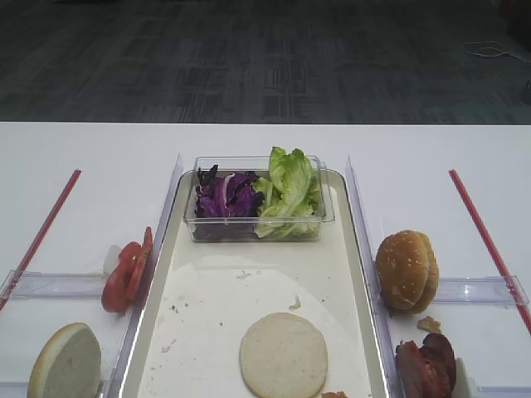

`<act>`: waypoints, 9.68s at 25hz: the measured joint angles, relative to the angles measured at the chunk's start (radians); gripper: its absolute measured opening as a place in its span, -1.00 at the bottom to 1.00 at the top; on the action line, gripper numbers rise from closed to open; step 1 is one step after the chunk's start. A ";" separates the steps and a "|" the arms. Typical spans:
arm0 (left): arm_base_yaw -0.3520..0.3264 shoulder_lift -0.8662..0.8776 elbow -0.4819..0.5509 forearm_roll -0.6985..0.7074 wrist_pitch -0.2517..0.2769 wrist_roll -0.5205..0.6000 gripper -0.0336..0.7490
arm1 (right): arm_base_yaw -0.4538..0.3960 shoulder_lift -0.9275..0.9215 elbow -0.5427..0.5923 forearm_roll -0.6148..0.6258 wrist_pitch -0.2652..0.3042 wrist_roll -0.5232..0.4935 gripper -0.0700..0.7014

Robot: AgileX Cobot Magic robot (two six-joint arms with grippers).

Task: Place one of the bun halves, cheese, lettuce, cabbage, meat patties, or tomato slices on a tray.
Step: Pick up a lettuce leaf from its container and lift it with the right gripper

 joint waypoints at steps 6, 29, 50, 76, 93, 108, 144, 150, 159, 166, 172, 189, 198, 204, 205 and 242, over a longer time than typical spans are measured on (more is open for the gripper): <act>0.000 0.000 0.000 0.000 0.000 0.000 -0.02 | 0.000 0.000 0.000 0.000 0.000 0.000 0.24; 0.000 0.000 0.000 0.000 0.000 0.000 -0.02 | 0.000 0.002 0.000 0.000 0.000 0.000 0.24; 0.000 0.000 0.000 0.000 0.000 0.000 -0.02 | 0.000 0.281 0.000 0.000 -0.002 0.000 0.24; 0.000 0.000 0.000 0.000 0.000 0.000 -0.02 | 0.000 0.622 0.000 0.000 -0.017 0.000 0.24; 0.000 0.000 0.000 0.000 0.000 0.000 -0.02 | 0.000 0.833 -0.039 0.024 -0.030 -0.003 0.24; 0.000 0.000 0.000 0.000 0.000 0.000 -0.02 | 0.000 1.123 -0.292 0.042 -0.053 -0.003 0.24; 0.000 0.000 0.000 0.000 0.000 0.000 -0.02 | 0.000 1.849 -1.031 0.026 0.018 -0.028 0.24; 0.000 0.000 0.000 0.000 0.000 0.000 -0.02 | 0.000 1.935 -1.113 0.023 0.028 -0.028 0.24; 0.000 0.000 0.000 0.000 0.000 0.000 -0.02 | 0.000 2.065 -1.263 0.023 0.062 -0.029 0.24; 0.000 0.000 0.000 0.000 0.000 0.000 -0.02 | 0.000 2.136 -1.354 0.017 0.071 -0.029 0.24; 0.000 0.000 0.000 0.000 0.000 0.000 -0.02 | 0.000 2.139 -1.368 0.025 0.073 -0.015 0.24; 0.000 0.000 0.000 0.000 0.000 0.000 -0.02 | 0.206 2.191 -1.484 0.044 0.079 0.079 0.24; 0.000 0.000 0.000 0.000 0.000 0.000 -0.02 | 0.289 2.206 -1.498 0.057 0.080 0.130 0.24; 0.000 0.000 0.000 0.000 0.000 0.000 -0.02 | 0.337 2.207 -1.498 0.069 0.080 0.166 0.24; 0.000 0.000 0.000 0.000 0.000 0.000 -0.02 | 0.345 2.208 -1.498 0.074 0.080 0.171 0.24; 0.000 0.000 0.000 0.000 0.000 0.000 -0.02 | 0.418 2.321 -1.498 0.104 0.075 0.279 -0.14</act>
